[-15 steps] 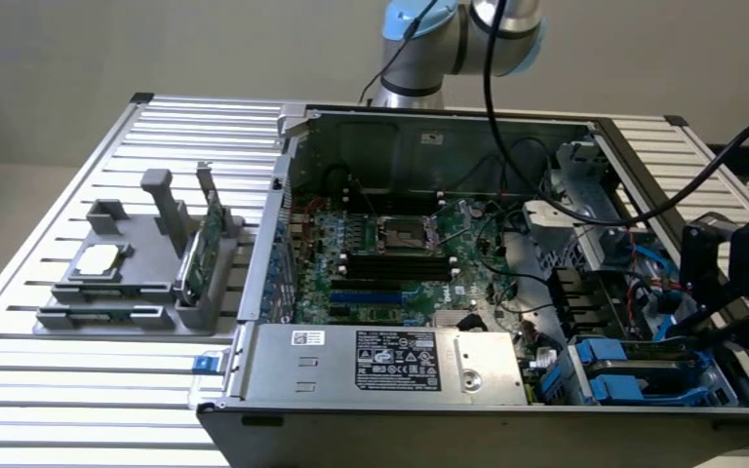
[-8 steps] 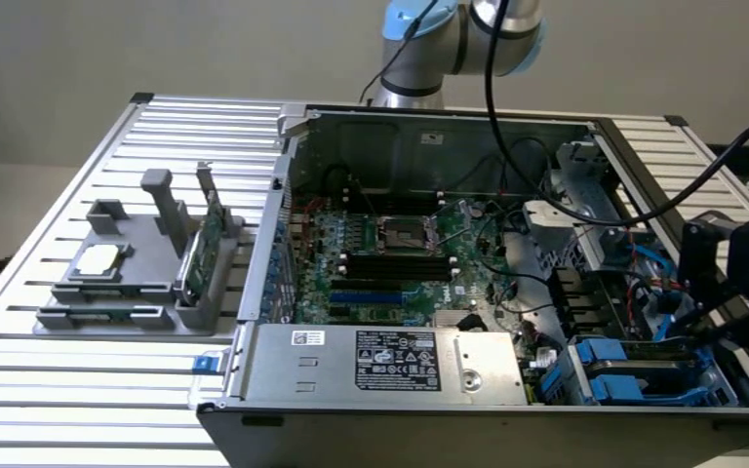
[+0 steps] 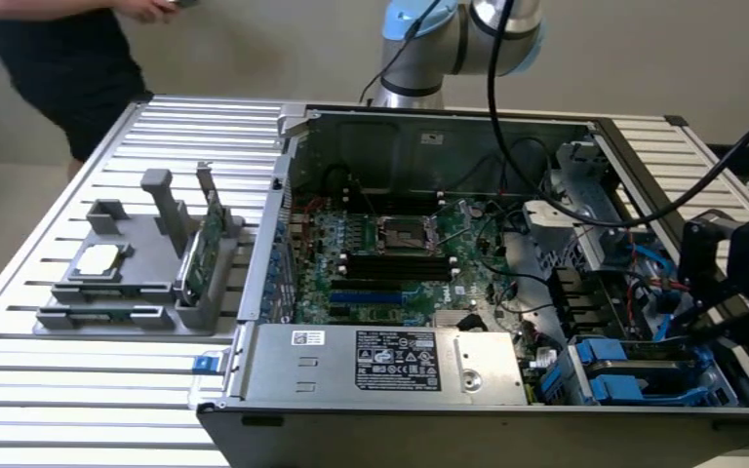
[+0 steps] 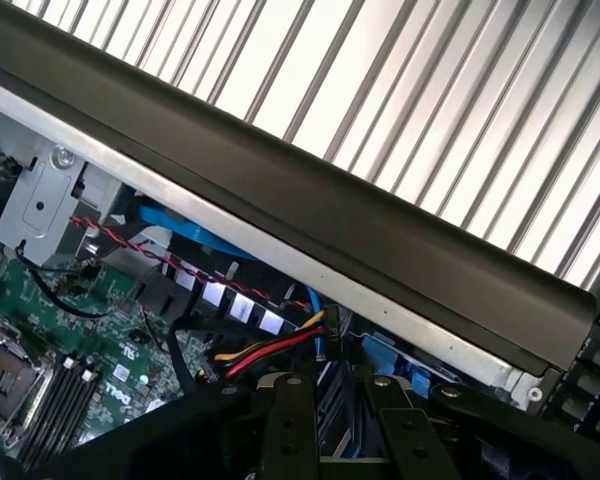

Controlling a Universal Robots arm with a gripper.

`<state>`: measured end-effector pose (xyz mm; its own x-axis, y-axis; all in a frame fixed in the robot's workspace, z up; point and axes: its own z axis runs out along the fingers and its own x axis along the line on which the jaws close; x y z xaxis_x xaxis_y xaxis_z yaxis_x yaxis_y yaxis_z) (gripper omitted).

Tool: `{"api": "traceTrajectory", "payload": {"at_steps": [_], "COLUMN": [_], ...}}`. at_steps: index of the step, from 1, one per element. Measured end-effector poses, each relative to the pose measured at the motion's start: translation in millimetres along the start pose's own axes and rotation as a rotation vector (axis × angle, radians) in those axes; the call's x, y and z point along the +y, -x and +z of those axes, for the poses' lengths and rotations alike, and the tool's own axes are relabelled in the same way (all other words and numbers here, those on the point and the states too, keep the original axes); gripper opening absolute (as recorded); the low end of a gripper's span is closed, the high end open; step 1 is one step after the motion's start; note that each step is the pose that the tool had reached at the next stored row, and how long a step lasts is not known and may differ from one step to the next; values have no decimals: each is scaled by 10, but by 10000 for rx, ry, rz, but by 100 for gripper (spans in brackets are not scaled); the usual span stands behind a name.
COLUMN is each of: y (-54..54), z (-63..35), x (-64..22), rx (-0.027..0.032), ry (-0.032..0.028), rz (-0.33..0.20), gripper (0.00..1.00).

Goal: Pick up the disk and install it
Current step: 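Insert the first disk wire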

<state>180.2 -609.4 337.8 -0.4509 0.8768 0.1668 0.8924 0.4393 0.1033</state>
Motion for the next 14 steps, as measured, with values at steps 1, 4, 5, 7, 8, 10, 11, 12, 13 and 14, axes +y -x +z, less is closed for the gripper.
{"api": "traceTrajectory", "payload": {"at_steps": [1, 4, 5, 7, 8, 10, 11, 12, 13, 14], "y": [2, 13, 17, 24, 28, 34, 39, 47, 60, 74], "z": [4, 11, 10, 7, 4, -9, -15, -19, -22, -25], "x": [-1, -2, -1, -3, -3, -5, -7, -11, -17, -24], "rx": [35, 99, 107, 126, 133, 147, 155, 164, 174, 184], "ry": [18, 48, 51, 56, 57, 58, 61, 64, 68, 73], "rz": [-1, -6, -14, -35, -47, -69, -77, -82, -85, -88], "gripper": [25, 25, 25, 25, 25, 25, 25, 25, 25, 25]}}
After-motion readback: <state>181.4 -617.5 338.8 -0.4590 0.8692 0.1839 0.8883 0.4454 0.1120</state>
